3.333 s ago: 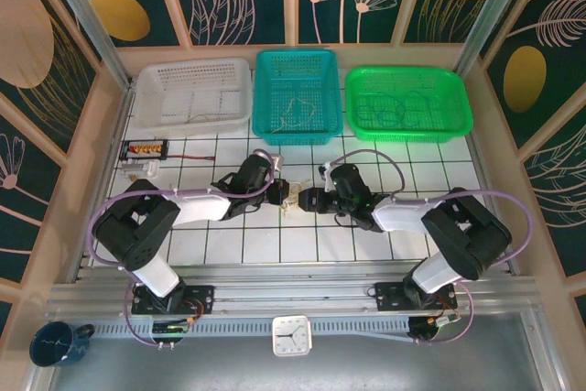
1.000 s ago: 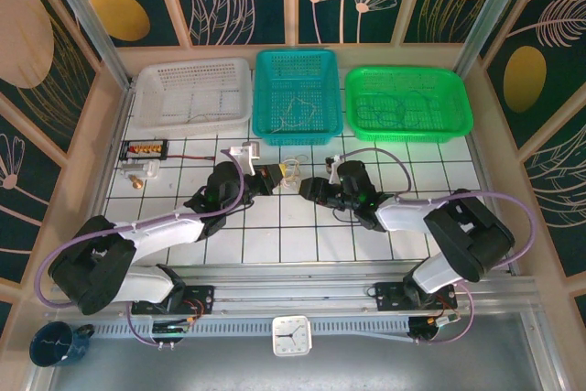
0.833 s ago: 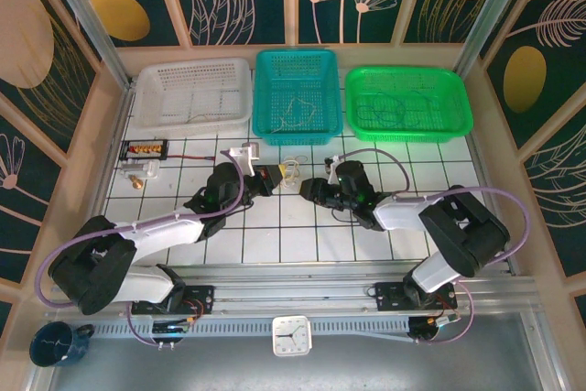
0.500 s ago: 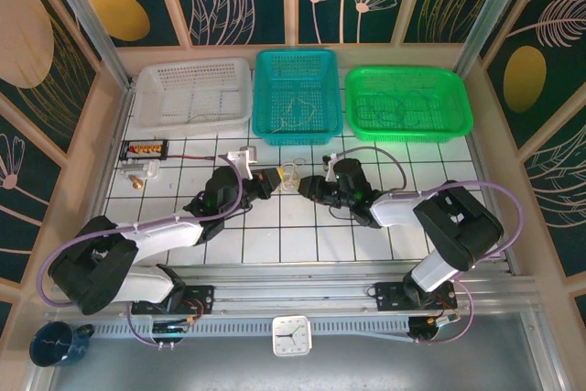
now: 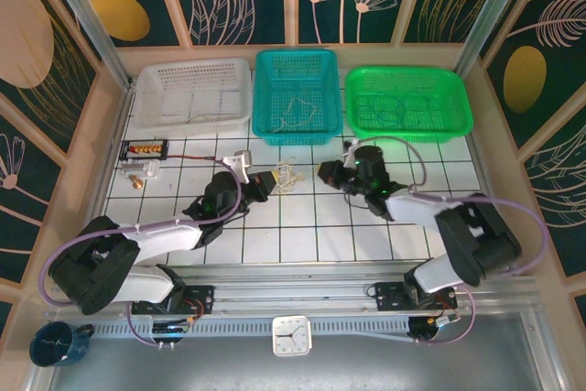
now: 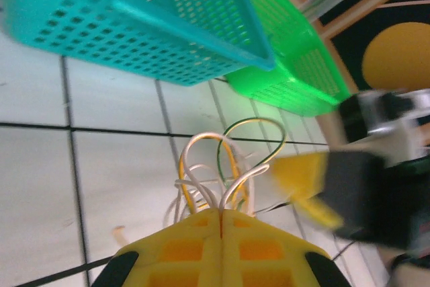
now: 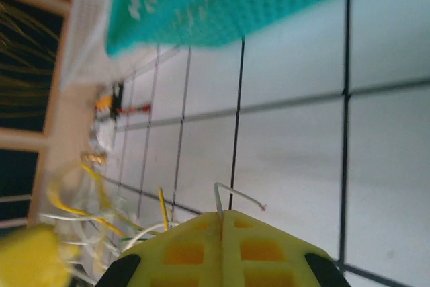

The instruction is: Untangle the cables

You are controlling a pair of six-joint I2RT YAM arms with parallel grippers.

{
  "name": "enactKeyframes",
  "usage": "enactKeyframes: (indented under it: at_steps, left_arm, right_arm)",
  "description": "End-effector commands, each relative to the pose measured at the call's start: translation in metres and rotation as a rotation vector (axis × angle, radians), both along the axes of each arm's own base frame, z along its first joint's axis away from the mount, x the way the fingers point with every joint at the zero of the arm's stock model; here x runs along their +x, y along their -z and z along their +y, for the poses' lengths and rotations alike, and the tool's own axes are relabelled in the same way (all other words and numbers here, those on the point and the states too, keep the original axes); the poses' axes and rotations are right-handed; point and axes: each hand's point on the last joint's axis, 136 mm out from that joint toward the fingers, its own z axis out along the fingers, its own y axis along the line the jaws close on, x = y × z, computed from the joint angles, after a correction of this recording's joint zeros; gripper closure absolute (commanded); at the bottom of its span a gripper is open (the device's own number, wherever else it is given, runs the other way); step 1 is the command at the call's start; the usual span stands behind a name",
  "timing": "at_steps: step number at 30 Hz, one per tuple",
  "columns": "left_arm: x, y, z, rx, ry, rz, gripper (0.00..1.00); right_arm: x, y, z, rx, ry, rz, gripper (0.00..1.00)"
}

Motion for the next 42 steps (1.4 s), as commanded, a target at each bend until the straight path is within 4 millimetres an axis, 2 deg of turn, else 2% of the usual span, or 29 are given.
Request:
enactKeyframes:
  at_steps: [1,4,9,19,25,27,29,32,35,37,42]
  left_arm:
    - [0.000,0.031,0.019,0.053,-0.074,0.042,1.00]
    - [-0.005,0.047,0.024,0.065,-0.080,0.068,1.00]
    - [-0.009,0.060,0.027,0.076,-0.081,0.088,1.00]
    - [-0.014,0.079,0.031,0.110,-0.076,0.119,1.00]
    - [-0.017,0.092,0.028,0.112,-0.059,0.148,1.00]
    - [-0.018,0.094,0.028,0.109,-0.058,0.152,1.00]
    - [-0.018,0.094,0.028,0.103,-0.058,0.153,1.00]
    - [-0.018,0.090,0.027,0.101,-0.051,0.140,1.00]
    - [-0.018,0.085,0.026,0.108,-0.040,0.120,0.90]
    - [-0.017,0.081,0.026,0.116,-0.036,0.106,0.79]
    - [-0.019,0.074,0.028,0.145,-0.020,0.079,0.34]
  right_arm:
    - [0.013,-0.055,-0.025,-0.056,0.047,-0.141,1.00]
    - [0.020,-0.106,-0.040,-0.088,0.093,-0.252,1.00]
    - [0.020,-0.172,-0.045,-0.066,0.113,-0.389,1.00]
    - [0.002,-0.280,-0.049,0.036,0.113,-0.630,1.00]
    - [-0.007,-0.347,-0.044,0.087,0.070,-0.756,1.00]
    - [-0.011,-0.363,-0.041,0.117,0.054,-0.783,1.00]
    - [-0.014,-0.370,-0.037,0.147,0.030,-0.793,1.00]
    - [-0.016,-0.369,-0.028,0.176,-0.014,-0.782,1.00]
    - [-0.014,-0.357,-0.021,0.161,-0.037,-0.762,1.00]
    - [-0.013,-0.350,-0.020,0.153,-0.039,-0.751,1.00]
    - [-0.012,-0.342,-0.018,0.137,-0.049,-0.739,1.00]
